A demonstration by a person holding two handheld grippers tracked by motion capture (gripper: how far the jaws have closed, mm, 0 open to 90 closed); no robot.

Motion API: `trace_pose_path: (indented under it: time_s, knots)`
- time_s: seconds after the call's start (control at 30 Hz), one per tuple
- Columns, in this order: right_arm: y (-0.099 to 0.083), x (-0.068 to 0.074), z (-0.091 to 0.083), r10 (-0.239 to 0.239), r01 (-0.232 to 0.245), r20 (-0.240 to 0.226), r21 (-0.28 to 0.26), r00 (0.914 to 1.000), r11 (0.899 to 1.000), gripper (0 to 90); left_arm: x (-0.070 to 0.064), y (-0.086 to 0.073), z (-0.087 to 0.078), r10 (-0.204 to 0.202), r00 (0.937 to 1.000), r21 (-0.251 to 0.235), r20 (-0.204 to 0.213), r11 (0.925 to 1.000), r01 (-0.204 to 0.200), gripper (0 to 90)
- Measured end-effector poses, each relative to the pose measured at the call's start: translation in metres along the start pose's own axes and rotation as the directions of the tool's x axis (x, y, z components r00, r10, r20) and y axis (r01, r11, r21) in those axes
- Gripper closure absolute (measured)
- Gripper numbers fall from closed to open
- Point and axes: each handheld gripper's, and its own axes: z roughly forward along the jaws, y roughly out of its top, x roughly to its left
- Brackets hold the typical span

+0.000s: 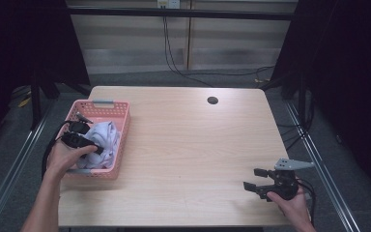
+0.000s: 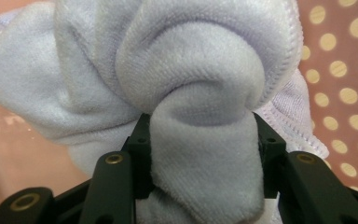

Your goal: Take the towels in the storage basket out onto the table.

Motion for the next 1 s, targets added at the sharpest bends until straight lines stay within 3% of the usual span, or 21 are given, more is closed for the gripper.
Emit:
trace_pose_path:
  time_s: [0.2,0.3,0.5,0.57,0.7,0.77,0.87,0.93,1.0]
  knots:
    - [0.0,0.0,0.0,0.005,-0.005,-0.001,0.004,1.0,1.0,19.9,0.005,-0.003,-0.007,-0.015,0.9997,-0.028,0.019,0.9995,0.016,53.9]
    - [0.0,-0.001,0.001,0.007,-0.007,-0.003,0.004,1.0,1.0,19.9,0.008,-0.005,-0.017,-0.024,0.9991,-0.095,0.034,0.9951,0.027,53.9]
    - [0.0,-0.001,0.002,0.012,-0.012,-0.004,0.01,0.9999,1.0,20.0,0.012,-0.008,-0.028,-0.04,0.997,-0.116,0.067,0.9921,0.047,53.8]
    - [0.0,-0.001,0.001,0.014,-0.014,-0.006,0.009,0.9999,1.0,20.4,0.012,-0.008,-0.031,-0.046,0.9973,-0.13,0.058,0.9901,0.053,53.8]
    - [0.0,0.0,0.0,0.009,-0.009,-0.008,0.008,0.9999,1.0,20.4,0.012,-0.01,-0.039,-0.059,0.9947,-0.172,0.084,0.9824,0.073,53.8]
    - [-0.001,0.001,0.0,0.009,-0.009,-0.006,0.008,0.9999,1.0,20.4,0.013,-0.01,-0.043,-0.039,0.9956,-0.172,0.086,0.9837,0.053,53.7]
    - [0.0,0.0,0.0,0.002,-0.002,-0.01,0.005,0.9999,1.0,20.4,0.008,-0.01,-0.044,-0.047,0.994,-0.196,0.099,0.9783,0.066,53.5]
    - [0.0,0.0,0.0,0.006,-0.006,-0.013,0.004,0.9999,1.0,20.4,0.007,-0.01,-0.046,-0.027,0.9954,-0.197,0.092,0.9795,0.044,53.5]
    - [0.0,0.0,0.0,0.006,-0.006,-0.011,0.006,0.9999,1.0,20.3,0.007,-0.01,-0.047,-0.032,0.9952,-0.215,0.092,0.9753,0.052,53.5]
